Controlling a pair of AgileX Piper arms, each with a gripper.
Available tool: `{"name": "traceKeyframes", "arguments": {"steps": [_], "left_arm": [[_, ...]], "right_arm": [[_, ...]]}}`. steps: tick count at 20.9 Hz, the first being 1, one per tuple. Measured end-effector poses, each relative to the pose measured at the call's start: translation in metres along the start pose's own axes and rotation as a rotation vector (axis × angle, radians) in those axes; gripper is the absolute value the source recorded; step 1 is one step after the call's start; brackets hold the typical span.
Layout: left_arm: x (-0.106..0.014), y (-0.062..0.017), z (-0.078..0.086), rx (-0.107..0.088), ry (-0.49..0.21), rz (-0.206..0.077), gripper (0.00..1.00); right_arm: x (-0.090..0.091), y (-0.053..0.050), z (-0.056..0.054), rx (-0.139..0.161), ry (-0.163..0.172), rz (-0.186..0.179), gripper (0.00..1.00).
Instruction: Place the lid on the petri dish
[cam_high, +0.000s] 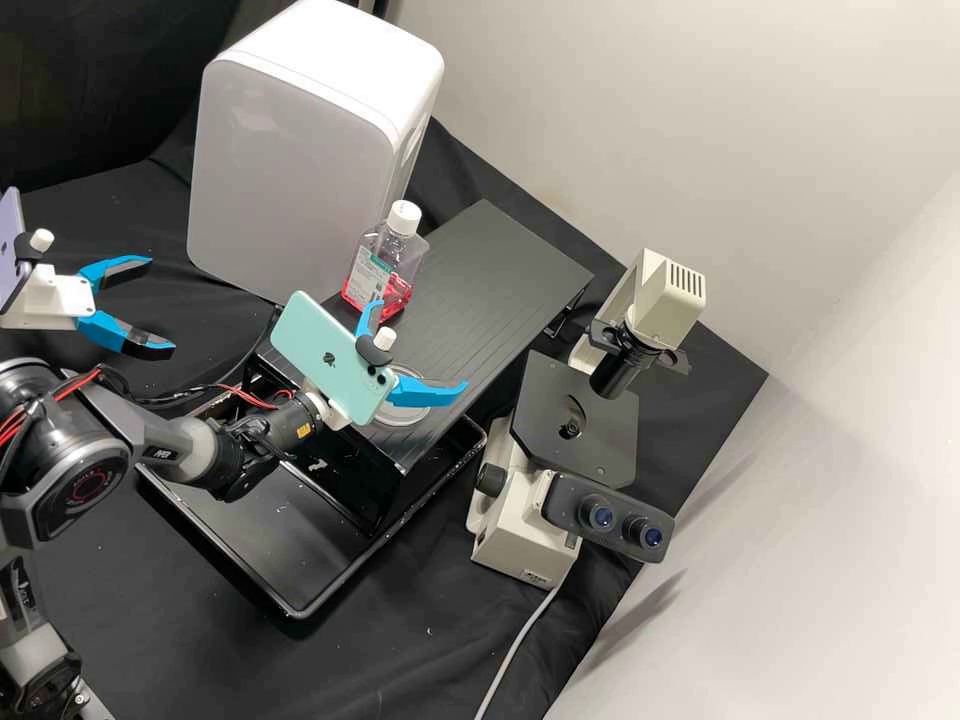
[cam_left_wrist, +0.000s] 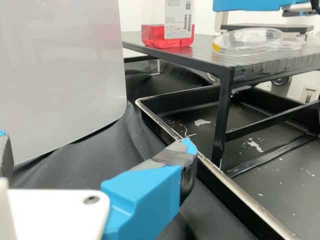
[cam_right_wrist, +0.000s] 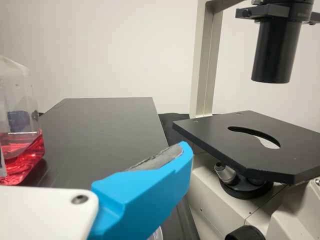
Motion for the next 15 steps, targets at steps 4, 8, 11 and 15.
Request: {"name": "traceKeyframes", "arguments": {"steps": [4,8,11,15], "left_arm": [[0.0,0.0002,-0.0003,-0.001,0.003,0.002,1.0],[-0.0001,0.0003,-0.001,-0.006,0.012,0.004,1.0],[-0.0001,0.0003,-0.0012,-0.008,0.017,0.005,1.0],[-0.0001,0.0003,-0.0012,-0.008,0.017,0.005,1.0]], "right_arm": [[0.0,0.0,0.0,0.0,0.0,0.0,1.0],[0.0,0.0,0.0,0.0,0.0,0.0,1.0],[-0.0023,-0.0016,0.0018,0.0,-0.005,-0.004,1.0],[-0.0097,-0.0028,0.0034,-0.001,-0.012,-0.011,1.0]]}}
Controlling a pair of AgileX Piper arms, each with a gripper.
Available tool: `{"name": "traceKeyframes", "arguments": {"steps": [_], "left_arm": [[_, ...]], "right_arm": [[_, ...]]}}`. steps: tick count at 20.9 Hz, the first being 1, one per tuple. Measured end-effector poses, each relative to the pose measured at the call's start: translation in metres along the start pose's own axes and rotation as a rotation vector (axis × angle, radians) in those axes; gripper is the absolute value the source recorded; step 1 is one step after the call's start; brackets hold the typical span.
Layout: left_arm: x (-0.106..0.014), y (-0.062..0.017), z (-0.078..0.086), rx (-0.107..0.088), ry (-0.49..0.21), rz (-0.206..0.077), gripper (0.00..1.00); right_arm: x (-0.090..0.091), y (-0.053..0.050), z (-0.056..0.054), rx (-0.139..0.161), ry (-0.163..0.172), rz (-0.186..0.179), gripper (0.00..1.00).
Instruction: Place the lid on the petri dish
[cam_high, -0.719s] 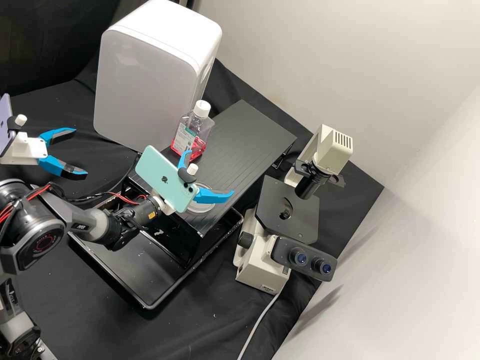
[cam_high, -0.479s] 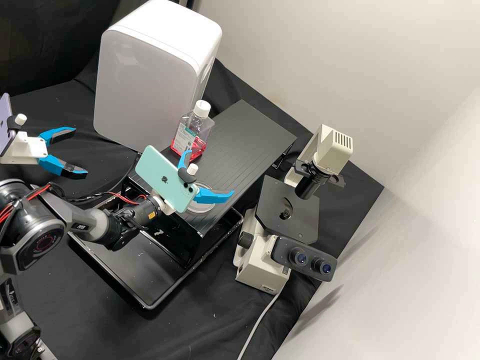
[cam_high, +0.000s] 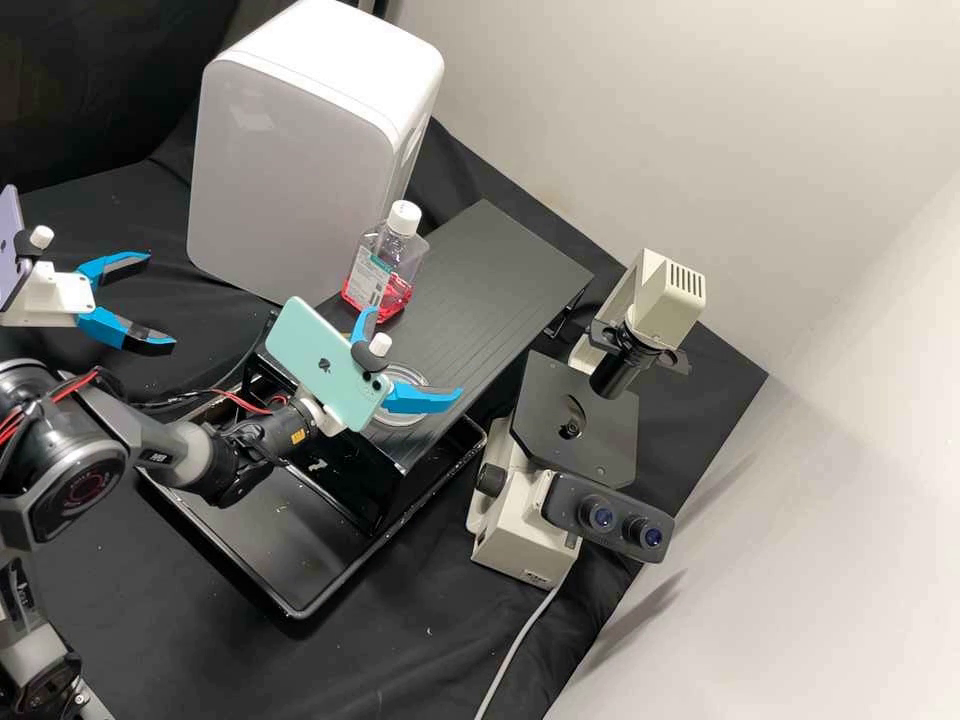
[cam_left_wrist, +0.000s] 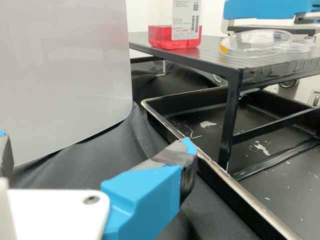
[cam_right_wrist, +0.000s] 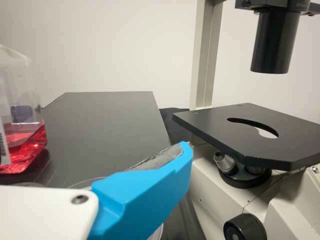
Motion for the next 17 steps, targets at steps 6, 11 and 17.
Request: {"name": "traceKeyframes", "arguments": {"steps": [6,11,17], "left_arm": [[0.0,0.0,0.0,0.0,0.0,0.0,1.0],[0.0,0.0,0.0,0.0,0.0,0.0,1.0],[0.0,-0.0001,0.0,0.0,0.0,0.0,1.0]], "right_arm": [[-0.014,-0.007,-0.009,0.0,0.065,0.004,1.0],[-0.021,-0.022,-0.014,-0.026,0.089,-0.047,1.0],[-0.025,-0.042,-0.009,-0.08,0.094,-0.093,1.0]]}}
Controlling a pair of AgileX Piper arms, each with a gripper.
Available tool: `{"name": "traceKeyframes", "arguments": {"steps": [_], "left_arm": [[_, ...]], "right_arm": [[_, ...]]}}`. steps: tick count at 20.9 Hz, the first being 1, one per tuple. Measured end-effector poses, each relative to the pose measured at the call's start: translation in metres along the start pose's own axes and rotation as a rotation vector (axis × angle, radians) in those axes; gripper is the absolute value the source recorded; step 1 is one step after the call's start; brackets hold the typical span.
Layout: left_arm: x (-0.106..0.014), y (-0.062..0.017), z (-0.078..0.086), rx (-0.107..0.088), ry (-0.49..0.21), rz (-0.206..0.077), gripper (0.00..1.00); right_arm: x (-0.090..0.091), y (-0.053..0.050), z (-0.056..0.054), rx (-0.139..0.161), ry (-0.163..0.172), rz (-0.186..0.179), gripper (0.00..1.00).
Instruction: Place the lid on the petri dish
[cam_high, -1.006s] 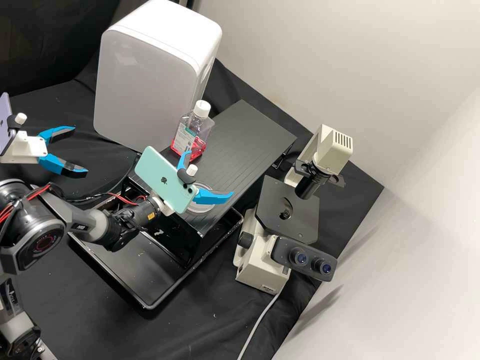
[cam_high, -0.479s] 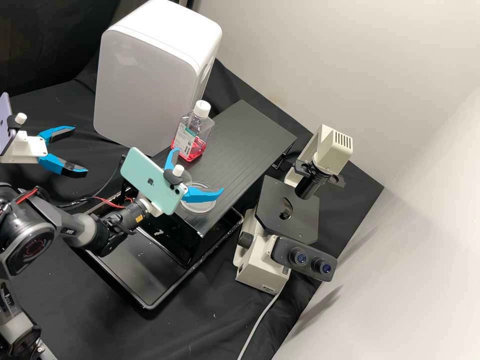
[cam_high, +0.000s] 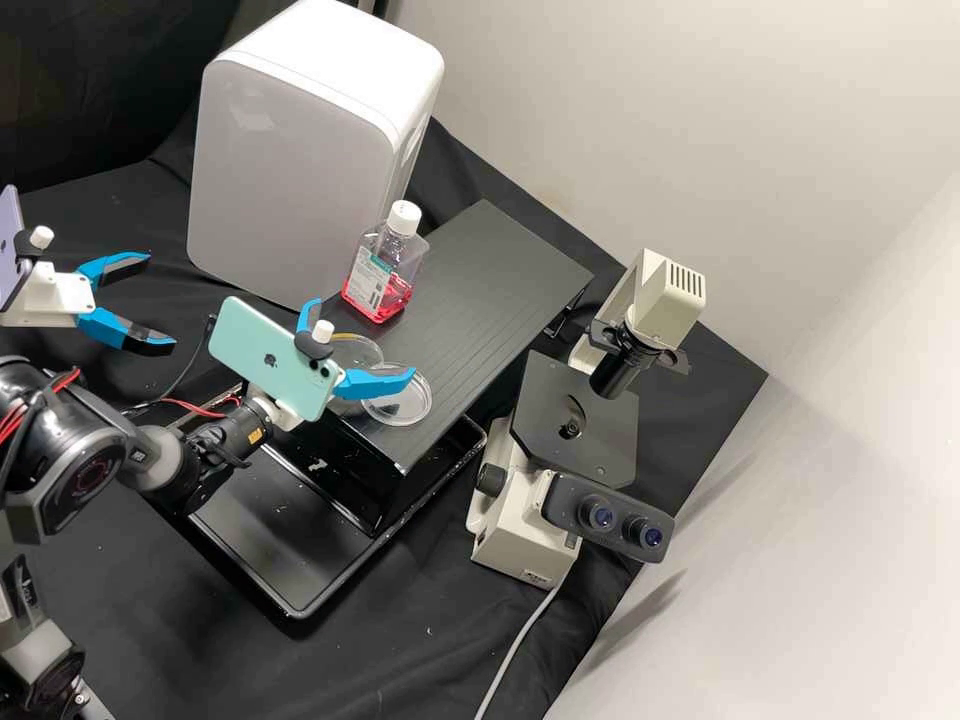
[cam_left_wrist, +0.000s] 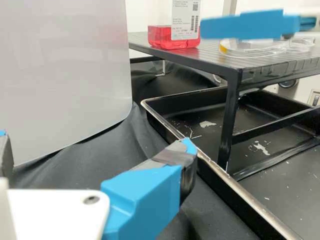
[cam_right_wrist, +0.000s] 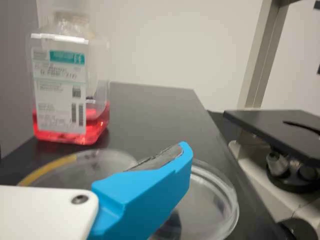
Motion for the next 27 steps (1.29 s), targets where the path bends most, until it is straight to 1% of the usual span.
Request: {"name": "traceKeyframes", "arguments": {"steps": [1,2,3,5,8,20,21,27], "left_arm": [[0.0,0.0,0.0,0.0,0.0,0.0,1.0],[0.0,0.0,0.0,0.0,0.0,0.0,1.0],[0.0,0.0,0.0,0.0,0.0,0.0,1.0],[0.0,0.0,0.0,0.0,0.0,0.0,1.0],[0.0001,0.0001,-0.0005,0.0,0.002,0.001,1.0],[0.0007,0.0009,-0.0029,-0.002,0.012,0.003,1.0],[0.0007,0.0009,-0.0029,-0.002,0.012,0.003,1.0],[0.001,0.0014,-0.0044,-0.004,0.019,0.005,1.0]], "right_arm": [[-0.0007,-0.0019,0.0009,-0.001,-0.004,0.0,1.0],[-0.0009,-0.0046,0.0019,-0.018,-0.002,-0.004,1.0],[-0.0009,-0.0058,0.0033,-0.023,-0.003,-0.002,1.0],[-0.0015,-0.0074,0.0037,-0.025,0.007,0.008,1.0],[-0.0018,-0.0095,0.0047,-0.048,0.008,0.006,1.0],[-0.0021,-0.0109,0.0037,-0.052,0.011,0.004,1.0],[-0.0021,-0.0109,0.0037,-0.052,0.011,0.004,0.0],[-0.0021,-0.0109,0.0037,-0.052,0.011,0.004,0.0]]}}
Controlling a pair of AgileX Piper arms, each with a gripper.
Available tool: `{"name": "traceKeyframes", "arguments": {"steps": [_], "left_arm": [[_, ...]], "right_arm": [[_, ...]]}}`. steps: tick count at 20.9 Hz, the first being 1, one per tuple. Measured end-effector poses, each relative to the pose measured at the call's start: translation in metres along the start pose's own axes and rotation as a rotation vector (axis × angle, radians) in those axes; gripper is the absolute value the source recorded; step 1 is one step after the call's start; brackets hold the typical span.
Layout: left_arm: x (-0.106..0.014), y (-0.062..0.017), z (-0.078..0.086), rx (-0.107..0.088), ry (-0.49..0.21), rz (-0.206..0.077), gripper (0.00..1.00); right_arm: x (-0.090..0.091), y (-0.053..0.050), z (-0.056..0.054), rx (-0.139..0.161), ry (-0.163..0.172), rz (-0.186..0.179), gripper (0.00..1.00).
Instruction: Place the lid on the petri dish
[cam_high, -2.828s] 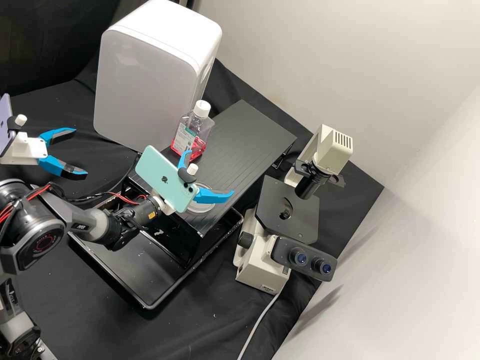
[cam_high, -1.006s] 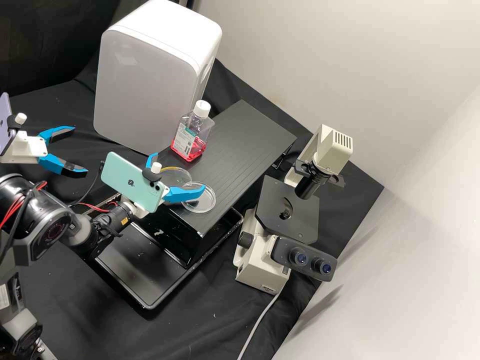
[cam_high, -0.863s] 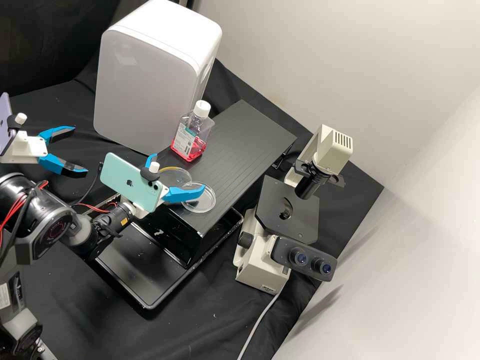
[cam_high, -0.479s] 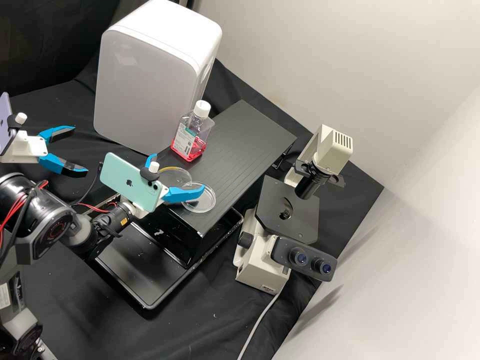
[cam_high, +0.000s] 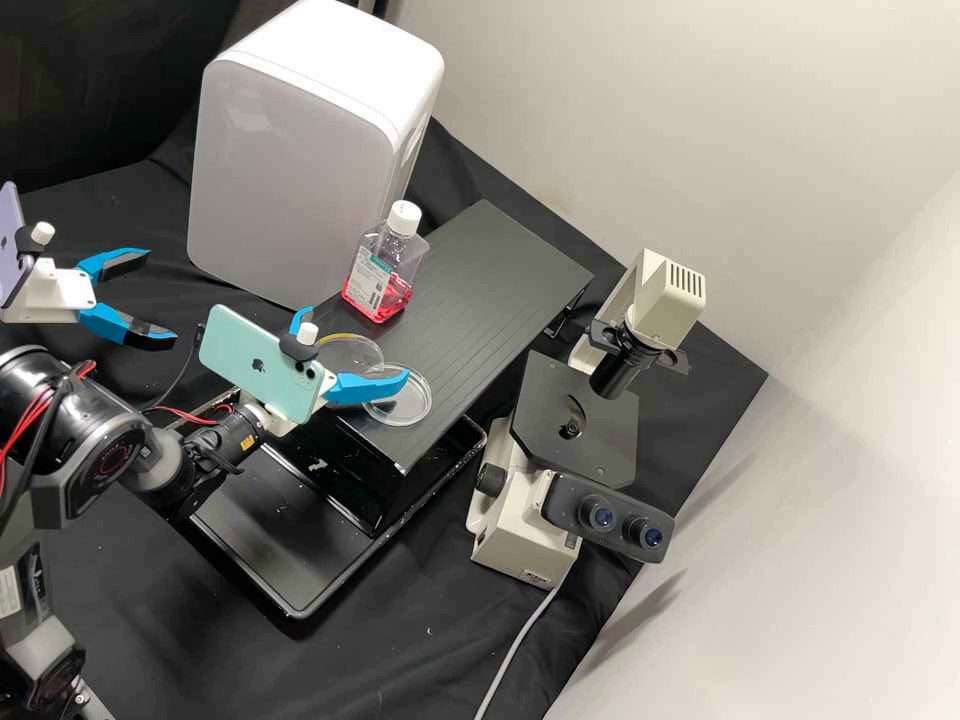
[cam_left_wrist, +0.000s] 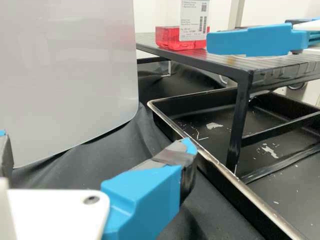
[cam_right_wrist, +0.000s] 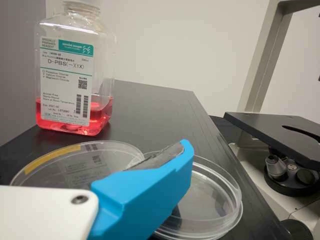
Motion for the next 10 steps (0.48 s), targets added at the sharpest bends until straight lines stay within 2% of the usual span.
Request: {"name": "traceKeyframes", "arguments": {"steps": [5,10], "left_arm": [[0.0,0.0,0.0,0.0,0.0,0.0,1.0],[0.0002,0.0003,-0.0008,-0.001,0.004,0.001,1.0]], "right_arm": [[0.0,0.0,0.0,0.0,0.0,0.0,0.0],[-0.0005,0.004,-0.0001,0.001,0.0,0.015,0.0]]}}
